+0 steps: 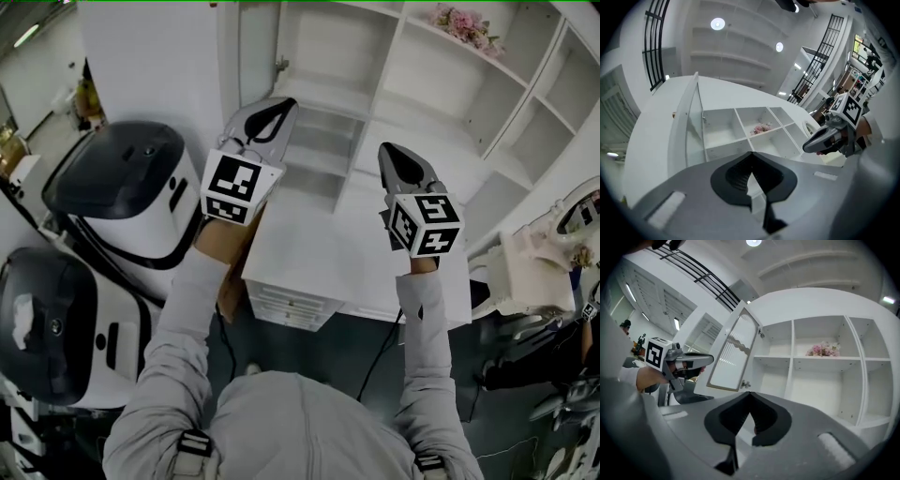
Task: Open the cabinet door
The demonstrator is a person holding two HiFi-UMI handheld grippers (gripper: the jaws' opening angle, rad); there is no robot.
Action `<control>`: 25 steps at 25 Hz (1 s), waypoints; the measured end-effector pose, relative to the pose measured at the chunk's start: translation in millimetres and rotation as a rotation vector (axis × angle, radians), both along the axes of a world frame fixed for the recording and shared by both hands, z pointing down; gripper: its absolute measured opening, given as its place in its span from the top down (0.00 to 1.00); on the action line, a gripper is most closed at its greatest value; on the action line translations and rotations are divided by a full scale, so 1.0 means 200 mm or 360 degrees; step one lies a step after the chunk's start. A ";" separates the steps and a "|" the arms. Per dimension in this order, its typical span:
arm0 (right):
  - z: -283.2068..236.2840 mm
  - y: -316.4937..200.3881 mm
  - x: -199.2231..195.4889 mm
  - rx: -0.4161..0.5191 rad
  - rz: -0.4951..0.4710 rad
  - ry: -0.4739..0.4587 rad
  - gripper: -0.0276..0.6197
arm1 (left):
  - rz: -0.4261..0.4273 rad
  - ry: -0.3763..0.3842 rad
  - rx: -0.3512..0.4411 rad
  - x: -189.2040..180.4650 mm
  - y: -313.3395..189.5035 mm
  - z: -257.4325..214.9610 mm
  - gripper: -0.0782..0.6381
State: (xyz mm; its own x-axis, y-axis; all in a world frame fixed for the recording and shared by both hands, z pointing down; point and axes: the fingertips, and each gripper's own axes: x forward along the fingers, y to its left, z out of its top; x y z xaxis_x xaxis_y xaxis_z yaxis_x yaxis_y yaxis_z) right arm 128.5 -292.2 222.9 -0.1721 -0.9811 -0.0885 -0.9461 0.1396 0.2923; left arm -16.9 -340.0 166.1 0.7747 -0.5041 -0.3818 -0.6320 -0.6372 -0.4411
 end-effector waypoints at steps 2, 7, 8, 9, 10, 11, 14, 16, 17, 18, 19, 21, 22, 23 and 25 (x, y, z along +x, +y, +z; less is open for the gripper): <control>0.04 0.04 0.10 -0.0007 0.0069 0.0008 0.95 | 0.0051 -0.0028 -0.0054 0.09 0.01 0.09 0.87; 0.11 0.14 0.25 -0.0029 0.0156 0.0025 0.95 | 0.0143 -0.0096 -0.0126 0.28 0.05 0.26 0.87; 0.13 0.16 0.27 -0.0034 0.0170 0.0029 0.95 | 0.0158 -0.0114 -0.0136 0.31 0.06 0.29 0.87; 0.15 0.18 0.29 -0.0039 0.0184 0.0033 0.95 | 0.0172 -0.0131 -0.0147 0.33 0.07 0.33 0.87; 0.17 0.19 0.31 -0.0043 0.0199 0.0035 0.95 | 0.0183 -0.0143 -0.0161 0.35 0.08 0.36 0.87; 0.19 0.20 0.33 -0.0046 0.0213 0.0034 0.95 | 0.0194 -0.0151 -0.0179 0.37 0.09 0.39 0.87; 0.24 0.24 0.37 -0.0049 0.0243 0.0004 0.95 | 0.0215 -0.0163 -0.0245 0.41 0.11 0.49 0.87; 0.28 0.26 0.39 -0.0062 0.0259 -0.0006 0.95 | 0.0227 -0.0174 -0.0284 0.43 0.12 0.56 0.87; 0.30 0.27 0.40 -0.0072 0.0267 -0.0005 0.95 | 0.0232 -0.0184 -0.0297 0.45 0.13 0.59 0.87; 0.32 0.28 0.40 -0.0084 0.0272 -0.0003 0.96 | 0.0237 -0.0197 -0.0307 0.46 0.13 0.62 0.87; 0.34 0.28 0.41 -0.0095 0.0274 -0.0002 0.96 | 0.0242 -0.0209 -0.0317 0.47 0.14 0.64 0.87; 0.38 0.29 0.41 -0.0114 0.0272 0.0004 0.95 | 0.0253 -0.0225 -0.0344 0.48 0.15 0.69 0.87; 0.40 0.29 0.41 -0.0123 0.0271 0.0010 0.95 | 0.0260 -0.0234 -0.0356 0.49 0.15 0.72 0.87; 0.41 0.29 0.41 -0.0132 0.0270 0.0017 0.96 | 0.0265 -0.0246 -0.0364 0.49 0.16 0.74 0.87; 0.44 0.28 0.41 -0.0151 0.0266 0.0025 0.95 | 0.0270 -0.0269 -0.0371 0.50 0.16 0.78 0.87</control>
State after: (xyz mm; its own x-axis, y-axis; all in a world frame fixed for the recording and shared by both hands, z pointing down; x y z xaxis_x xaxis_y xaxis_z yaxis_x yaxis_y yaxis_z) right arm 210.1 -237.1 311.7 -0.0070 -0.9999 0.0074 -0.9539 0.0088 0.3001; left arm 82.2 -308.7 321.2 0.8976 -0.4210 -0.1305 -0.4385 -0.8231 -0.3608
